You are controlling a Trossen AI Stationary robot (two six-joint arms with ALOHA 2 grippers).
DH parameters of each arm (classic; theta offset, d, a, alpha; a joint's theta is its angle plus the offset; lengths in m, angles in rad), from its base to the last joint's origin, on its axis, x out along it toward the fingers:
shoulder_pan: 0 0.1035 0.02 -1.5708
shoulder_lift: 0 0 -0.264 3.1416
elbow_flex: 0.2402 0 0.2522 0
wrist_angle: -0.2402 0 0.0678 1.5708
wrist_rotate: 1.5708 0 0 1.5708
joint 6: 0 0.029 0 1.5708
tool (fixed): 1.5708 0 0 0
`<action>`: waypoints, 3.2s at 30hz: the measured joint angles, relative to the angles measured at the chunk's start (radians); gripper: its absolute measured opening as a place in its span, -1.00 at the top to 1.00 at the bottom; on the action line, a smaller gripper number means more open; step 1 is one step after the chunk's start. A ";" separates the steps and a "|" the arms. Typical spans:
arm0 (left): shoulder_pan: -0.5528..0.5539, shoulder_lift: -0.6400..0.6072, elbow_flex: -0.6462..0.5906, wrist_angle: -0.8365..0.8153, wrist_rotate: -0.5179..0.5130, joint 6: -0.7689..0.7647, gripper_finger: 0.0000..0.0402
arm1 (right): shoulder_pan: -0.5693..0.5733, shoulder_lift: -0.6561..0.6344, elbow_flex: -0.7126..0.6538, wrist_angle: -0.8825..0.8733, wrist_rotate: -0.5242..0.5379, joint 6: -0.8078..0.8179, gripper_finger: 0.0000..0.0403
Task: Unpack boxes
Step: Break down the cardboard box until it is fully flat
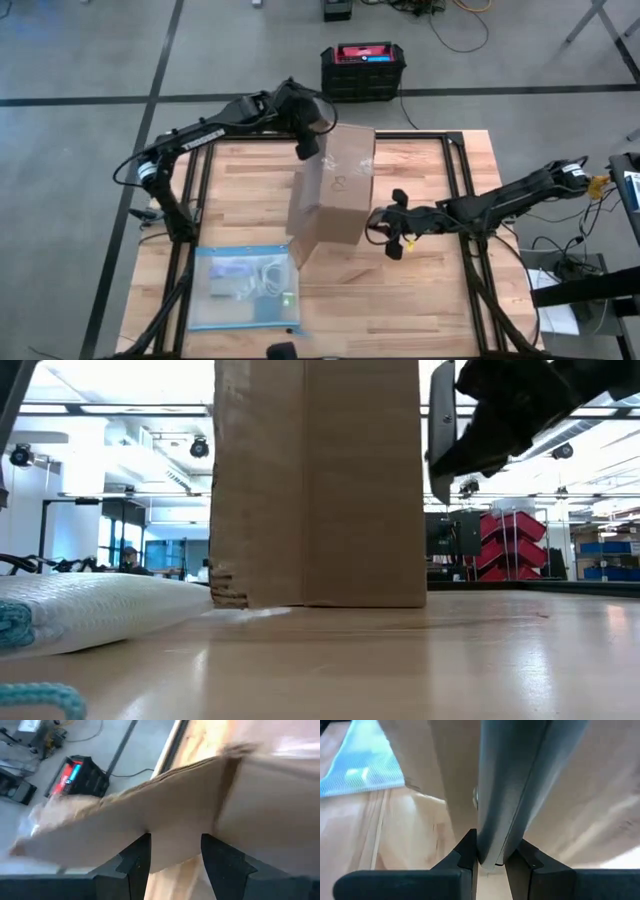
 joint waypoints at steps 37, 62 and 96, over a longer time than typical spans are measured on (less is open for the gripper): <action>-0.199 0.133 0.295 -0.027 0.260 0.053 -0.01 | -0.072 0.080 -0.025 0.216 -0.024 -0.028 0.76; -0.200 0.119 0.248 -0.071 0.309 0.050 -0.04 | -0.277 -0.101 -0.429 1.410 -0.147 -0.466 0.76; -0.200 0.120 0.246 -0.080 0.304 0.053 -0.02 | -0.375 0.197 -0.278 1.581 -0.269 -0.331 0.76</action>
